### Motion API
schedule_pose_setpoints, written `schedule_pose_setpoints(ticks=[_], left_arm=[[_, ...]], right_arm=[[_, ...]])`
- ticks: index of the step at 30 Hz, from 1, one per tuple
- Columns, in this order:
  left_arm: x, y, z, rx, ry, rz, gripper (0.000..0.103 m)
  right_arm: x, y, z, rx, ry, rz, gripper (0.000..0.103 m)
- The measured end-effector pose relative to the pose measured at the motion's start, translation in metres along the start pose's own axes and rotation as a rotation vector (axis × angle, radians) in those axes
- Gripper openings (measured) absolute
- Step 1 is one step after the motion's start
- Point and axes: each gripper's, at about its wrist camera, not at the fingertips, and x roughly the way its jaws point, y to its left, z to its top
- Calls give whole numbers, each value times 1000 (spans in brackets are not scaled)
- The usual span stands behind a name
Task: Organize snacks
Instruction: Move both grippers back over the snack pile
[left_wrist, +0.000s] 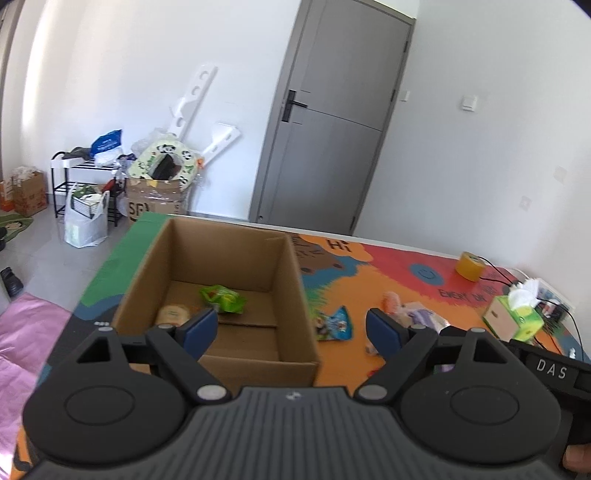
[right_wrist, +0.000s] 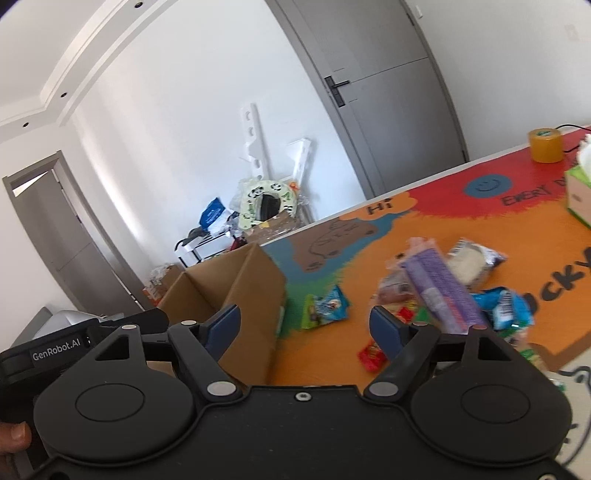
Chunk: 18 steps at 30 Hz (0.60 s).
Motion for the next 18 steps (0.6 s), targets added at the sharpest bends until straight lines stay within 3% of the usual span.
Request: schedule_pose_setpoints(ticks=[18], left_arm=[[21,-62,-19,53,40,-95,87]], right_arm=[[-41,-64,-7,66,-24,-108,79]])
